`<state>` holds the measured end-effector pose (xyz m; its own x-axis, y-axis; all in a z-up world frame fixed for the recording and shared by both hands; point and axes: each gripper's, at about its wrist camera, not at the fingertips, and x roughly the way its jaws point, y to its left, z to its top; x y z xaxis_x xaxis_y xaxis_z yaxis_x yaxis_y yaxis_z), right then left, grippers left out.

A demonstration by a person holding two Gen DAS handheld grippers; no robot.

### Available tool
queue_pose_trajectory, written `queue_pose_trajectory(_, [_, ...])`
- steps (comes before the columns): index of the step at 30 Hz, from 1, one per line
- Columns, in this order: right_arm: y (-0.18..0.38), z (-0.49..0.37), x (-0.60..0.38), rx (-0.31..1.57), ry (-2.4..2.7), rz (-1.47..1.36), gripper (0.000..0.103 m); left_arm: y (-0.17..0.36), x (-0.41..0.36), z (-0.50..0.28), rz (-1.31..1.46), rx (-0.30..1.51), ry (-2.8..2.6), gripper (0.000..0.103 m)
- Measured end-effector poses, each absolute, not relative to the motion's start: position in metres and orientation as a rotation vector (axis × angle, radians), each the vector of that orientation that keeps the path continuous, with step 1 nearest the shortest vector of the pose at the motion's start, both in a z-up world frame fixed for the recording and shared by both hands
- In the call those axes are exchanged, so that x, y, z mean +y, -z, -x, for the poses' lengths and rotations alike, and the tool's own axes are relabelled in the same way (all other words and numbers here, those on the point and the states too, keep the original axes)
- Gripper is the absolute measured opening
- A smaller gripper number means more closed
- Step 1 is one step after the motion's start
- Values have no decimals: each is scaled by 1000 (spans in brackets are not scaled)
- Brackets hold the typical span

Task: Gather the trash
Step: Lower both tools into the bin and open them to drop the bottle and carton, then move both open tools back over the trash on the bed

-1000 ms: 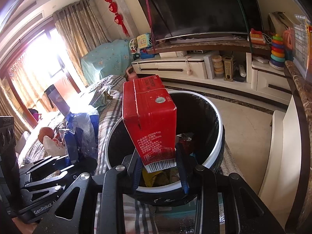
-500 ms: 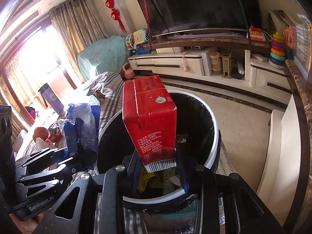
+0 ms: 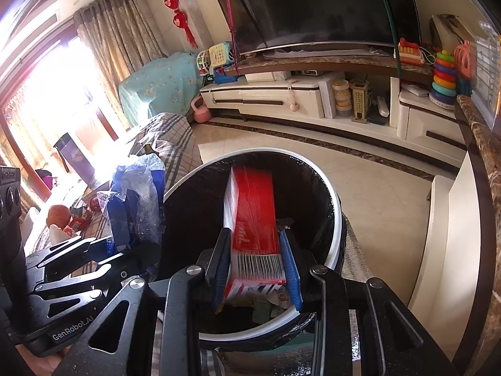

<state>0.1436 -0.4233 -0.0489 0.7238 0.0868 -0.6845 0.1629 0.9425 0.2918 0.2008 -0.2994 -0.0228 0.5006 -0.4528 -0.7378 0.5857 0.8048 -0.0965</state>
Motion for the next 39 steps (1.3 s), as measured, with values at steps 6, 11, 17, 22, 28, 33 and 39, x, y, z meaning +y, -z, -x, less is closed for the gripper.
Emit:
queue_pose_trajectory(6, [53,-147,-429,773,54,-353,24,26,-302,-204,-173,859,632,37])
queue_pose_trajectory(11, [51,-142,-430,754,54,-364,24,27,-297,-205,-154,863,624,52])
queue_pose_trajectory(17, [49,-136,-424,743,35,-377,24,28,-279,-197,-116,859,612,52])
queue_pose_trajectory(22, [47,-130,-405,739,-3,-368,26,31,-249,-182,-75,855,587,52])
queue_pose_trajectory(28, [49,-125,-376,735,-56,-368,76,36,-200,-167,-12,865,528,54])
queue_pose_trajectory(33, [49,-124,-353,735,-110,-378,86,37,-160,-159,31,860,464,55])
queue_pose_trajectory(39, [50,-127,-324,739,-160,-366,91,43,-108,-151,83,857,379,55])
